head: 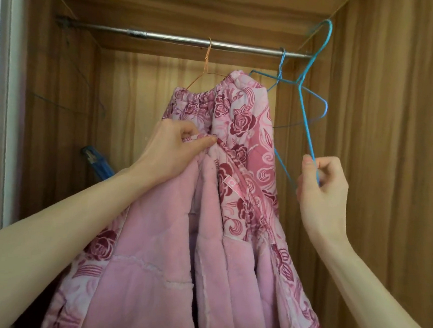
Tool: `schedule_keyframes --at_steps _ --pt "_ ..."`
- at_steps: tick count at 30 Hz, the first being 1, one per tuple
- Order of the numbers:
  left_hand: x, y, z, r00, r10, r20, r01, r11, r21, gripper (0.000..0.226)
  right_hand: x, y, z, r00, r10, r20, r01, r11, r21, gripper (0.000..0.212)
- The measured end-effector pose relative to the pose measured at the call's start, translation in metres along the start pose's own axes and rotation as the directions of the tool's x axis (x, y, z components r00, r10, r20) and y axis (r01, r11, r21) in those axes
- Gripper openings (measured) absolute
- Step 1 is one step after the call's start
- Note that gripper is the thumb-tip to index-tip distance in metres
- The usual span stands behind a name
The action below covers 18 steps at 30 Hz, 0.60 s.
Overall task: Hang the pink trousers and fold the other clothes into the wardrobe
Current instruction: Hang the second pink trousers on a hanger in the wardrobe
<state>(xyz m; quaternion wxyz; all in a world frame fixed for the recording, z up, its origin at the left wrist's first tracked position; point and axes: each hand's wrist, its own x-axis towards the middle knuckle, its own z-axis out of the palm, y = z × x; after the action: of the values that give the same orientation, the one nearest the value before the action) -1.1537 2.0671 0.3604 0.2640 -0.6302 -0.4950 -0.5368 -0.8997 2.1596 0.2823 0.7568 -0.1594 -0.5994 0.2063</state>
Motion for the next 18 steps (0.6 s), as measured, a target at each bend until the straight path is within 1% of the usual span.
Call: schedule_keyframes --at_steps 2,4,6,8,10,11,13,15,18 --pt "-0.001 0.001 -0.002 1.000 0.002 -0.001 -0.002 1.000 -0.002 0.057 -0.008 0.000 0.001 1.000 0.018 -0.001 -0.018 1.000 0.024 0.032" --pt "-0.002 0.002 -0.004 1.000 0.000 0.005 0.000 1.000 -0.014 0.055 -0.009 0.003 0.001 0.995 0.086 0.059 -0.087 0.996 0.017 0.032" --pt "-0.004 0.005 -0.006 1.000 0.000 0.010 0.000 1.000 -0.022 0.054 -0.003 0.007 0.001 0.984 0.142 0.105 -0.137 0.989 -0.053 0.027" --pt "-0.006 0.006 -0.007 1.000 0.001 0.012 -0.001 1.000 -0.028 0.053 0.006 0.010 0.000 0.992 0.108 0.067 -0.095 0.981 -0.167 0.022" --pt "-0.007 0.007 -0.009 1.000 0.003 0.018 -0.002 0.999 -0.040 0.053 0.009 0.010 -0.001 0.996 0.081 0.048 -0.067 0.970 -0.233 0.032" --pt "-0.008 0.008 -0.010 1.000 0.007 0.022 -0.006 0.999 -0.047 0.053 0.008 0.014 -0.003 0.996 0.078 0.053 -0.063 0.969 -0.237 0.036" --pt "-0.009 0.008 -0.011 0.999 0.018 0.027 -0.017 0.998 -0.061 0.054 0.004 0.019 -0.009 0.993 0.089 0.072 -0.072 0.976 -0.205 0.039" --pt "-0.009 0.008 -0.013 0.999 0.032 0.030 -0.030 0.997 -0.070 0.055 0.002 0.018 -0.014 0.995 0.078 0.054 -0.069 0.985 -0.156 0.040" --pt "-0.009 0.008 -0.015 0.998 0.049 0.034 -0.046 0.996 -0.082 0.057 0.003 -0.002 -0.017 0.997 0.075 -0.014 -0.075 0.997 0.003 0.038"
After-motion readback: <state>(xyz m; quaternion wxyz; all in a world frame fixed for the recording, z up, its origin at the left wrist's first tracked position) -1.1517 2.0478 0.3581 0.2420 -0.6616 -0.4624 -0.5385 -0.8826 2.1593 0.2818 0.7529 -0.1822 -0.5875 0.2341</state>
